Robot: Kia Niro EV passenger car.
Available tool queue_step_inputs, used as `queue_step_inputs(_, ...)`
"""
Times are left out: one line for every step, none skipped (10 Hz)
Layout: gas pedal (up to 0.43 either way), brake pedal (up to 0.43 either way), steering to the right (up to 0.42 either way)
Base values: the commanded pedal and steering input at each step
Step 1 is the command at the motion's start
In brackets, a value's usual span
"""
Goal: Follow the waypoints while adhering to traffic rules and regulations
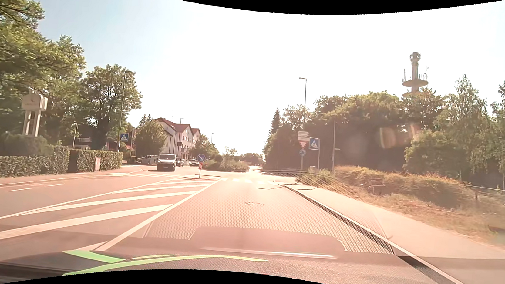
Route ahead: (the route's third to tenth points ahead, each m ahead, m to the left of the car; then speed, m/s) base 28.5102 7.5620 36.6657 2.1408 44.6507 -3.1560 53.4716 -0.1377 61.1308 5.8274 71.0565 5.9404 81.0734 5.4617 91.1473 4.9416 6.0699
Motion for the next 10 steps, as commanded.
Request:
queue_step_inputs(0.039,0.000,-0.001)
queue_step_inputs(0.039,0.000,-0.001)
queue_step_inputs(0.039,0.000,-0.002)
queue_step_inputs(0.039,0.000,-0.001)
queue_step_inputs(0.039,0.000,-0.001)
queue_step_inputs(0.039,0.000,-0.001)
queue_step_inputs(0.039,0.000,-0.001)
queue_step_inputs(0.039,0.000,-0.001)
queue_step_inputs(0.028,0.000,-0.001)
queue_step_inputs(0.020,0.000,-0.001)
